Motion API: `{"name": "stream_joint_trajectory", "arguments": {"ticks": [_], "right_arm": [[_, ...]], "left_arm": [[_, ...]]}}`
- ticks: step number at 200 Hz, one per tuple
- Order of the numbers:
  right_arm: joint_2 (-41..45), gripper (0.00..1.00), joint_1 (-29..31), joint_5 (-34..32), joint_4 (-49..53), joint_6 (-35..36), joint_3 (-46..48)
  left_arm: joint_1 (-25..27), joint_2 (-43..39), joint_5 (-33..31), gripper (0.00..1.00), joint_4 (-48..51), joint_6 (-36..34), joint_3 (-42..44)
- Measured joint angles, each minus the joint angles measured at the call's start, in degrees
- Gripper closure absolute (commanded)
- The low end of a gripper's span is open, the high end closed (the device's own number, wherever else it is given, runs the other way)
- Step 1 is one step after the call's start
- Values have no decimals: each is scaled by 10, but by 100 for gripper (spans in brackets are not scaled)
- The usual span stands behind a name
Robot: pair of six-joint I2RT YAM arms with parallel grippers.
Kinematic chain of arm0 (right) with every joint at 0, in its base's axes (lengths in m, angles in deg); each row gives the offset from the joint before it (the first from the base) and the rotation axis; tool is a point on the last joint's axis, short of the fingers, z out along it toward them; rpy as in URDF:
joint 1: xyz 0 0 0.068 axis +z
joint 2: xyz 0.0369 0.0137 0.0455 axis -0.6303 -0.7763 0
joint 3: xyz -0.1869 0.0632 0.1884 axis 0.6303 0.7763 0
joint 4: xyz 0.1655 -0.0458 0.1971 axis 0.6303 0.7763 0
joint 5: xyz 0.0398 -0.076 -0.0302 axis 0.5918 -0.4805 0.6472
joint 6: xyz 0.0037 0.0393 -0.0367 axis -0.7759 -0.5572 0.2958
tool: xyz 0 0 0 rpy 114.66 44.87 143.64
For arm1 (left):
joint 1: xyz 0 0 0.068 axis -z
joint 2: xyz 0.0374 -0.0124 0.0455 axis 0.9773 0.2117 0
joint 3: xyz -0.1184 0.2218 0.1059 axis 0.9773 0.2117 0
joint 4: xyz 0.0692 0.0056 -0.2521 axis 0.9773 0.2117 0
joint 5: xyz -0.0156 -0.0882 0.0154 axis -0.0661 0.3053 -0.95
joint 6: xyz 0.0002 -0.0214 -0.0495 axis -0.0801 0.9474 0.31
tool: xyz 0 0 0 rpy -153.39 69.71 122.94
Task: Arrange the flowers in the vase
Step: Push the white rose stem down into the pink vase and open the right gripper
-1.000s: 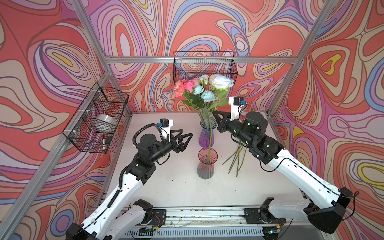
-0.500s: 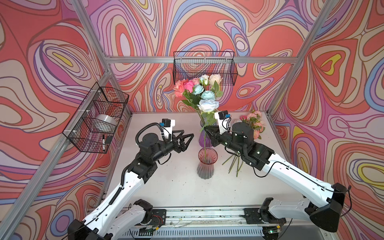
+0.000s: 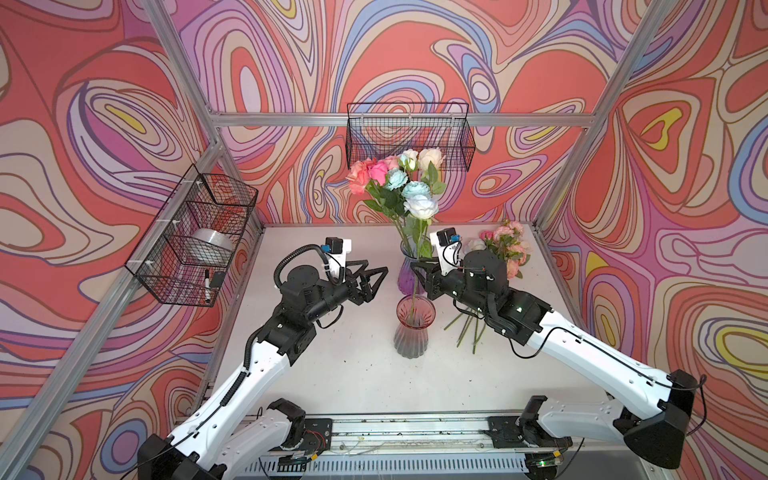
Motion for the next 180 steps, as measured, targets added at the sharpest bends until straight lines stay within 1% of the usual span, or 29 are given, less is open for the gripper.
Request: {"name": "stream_joint_trajectory", "arguments": {"ticks": [54, 129, 151, 180], "right_arm": [[24, 64, 0, -8, 36, 3, 16], [71, 64, 0, -17, 53, -6, 22], [76, 61, 0, -17, 54, -16, 22], [76, 54, 0, -20, 65, -24, 22]], "left_arm": [[0, 0, 0, 25, 0, -3, 0], [0, -5, -1, 25, 0, -7, 0], [0, -13, -4, 24, 0, -7, 0], [0, -20, -13, 23, 0, -12, 0]]}}
